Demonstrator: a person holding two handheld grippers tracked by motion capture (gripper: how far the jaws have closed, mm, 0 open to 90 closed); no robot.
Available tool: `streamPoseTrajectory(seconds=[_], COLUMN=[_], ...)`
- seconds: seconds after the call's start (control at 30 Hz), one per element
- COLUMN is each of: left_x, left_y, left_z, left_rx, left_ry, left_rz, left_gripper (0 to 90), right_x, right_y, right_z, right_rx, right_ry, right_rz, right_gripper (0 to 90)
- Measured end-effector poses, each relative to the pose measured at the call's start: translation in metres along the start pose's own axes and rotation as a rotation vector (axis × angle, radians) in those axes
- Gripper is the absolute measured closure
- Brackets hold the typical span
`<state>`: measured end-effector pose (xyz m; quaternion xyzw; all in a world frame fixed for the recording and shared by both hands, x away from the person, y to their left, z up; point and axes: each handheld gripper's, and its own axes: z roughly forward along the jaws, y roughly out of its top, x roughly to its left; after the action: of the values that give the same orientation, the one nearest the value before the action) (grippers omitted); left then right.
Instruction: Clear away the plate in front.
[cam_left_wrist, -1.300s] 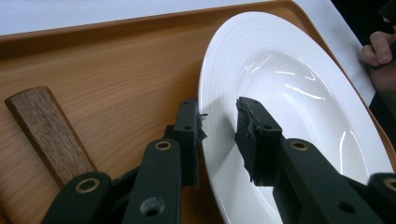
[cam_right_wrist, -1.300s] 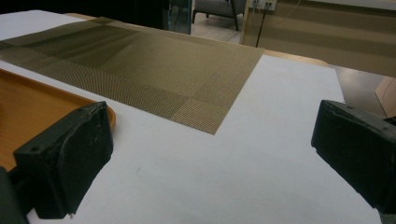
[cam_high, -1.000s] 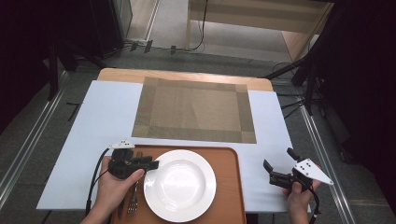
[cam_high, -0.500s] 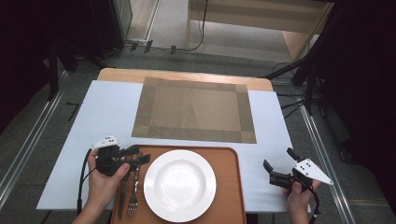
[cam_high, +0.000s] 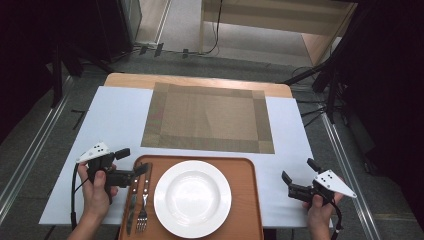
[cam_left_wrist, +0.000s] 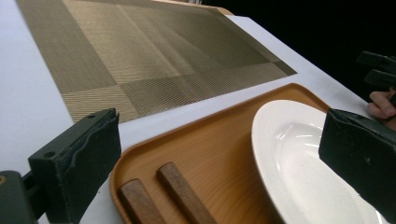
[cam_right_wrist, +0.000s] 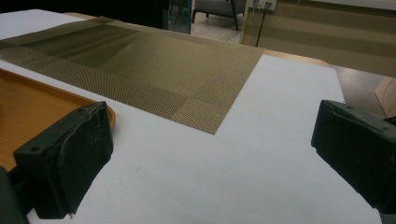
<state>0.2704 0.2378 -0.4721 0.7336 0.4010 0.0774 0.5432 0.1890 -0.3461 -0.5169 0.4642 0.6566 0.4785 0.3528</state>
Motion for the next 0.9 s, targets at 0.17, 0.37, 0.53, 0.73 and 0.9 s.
streamPoseTrajectory(seconds=[0.17,0.37,0.53,0.73,0.9], left_x=[0.006,0.012,0.019,0.025,0.031], left_y=[-0.003,-0.005,-0.007,-0.008,-0.01], left_z=[-0.005,-0.01,-0.013,-0.018,-0.023], left_rx=[-0.009,-0.026,-0.042,-0.061,-0.071], left_ry=[0.044,0.092,0.117,0.141,0.157], left_rz=[0.067,0.101,0.099,0.125,0.117], left_gripper=[0.0,0.0,0.0,0.0,0.0], right_x=[0.0,0.0,0.0,0.0,0.0], right_y=[0.0,0.0,0.0,0.0,0.0], right_z=[0.0,0.0,0.0,0.0,0.0], right_rx=[0.0,0.0,0.0,0.0,0.0], right_ry=[0.0,0.0,0.001,0.001,0.001], right_rz=[0.0,0.0,-0.001,-0.001,-0.001], right_gripper=[0.0,0.0,0.0,0.0,0.0])
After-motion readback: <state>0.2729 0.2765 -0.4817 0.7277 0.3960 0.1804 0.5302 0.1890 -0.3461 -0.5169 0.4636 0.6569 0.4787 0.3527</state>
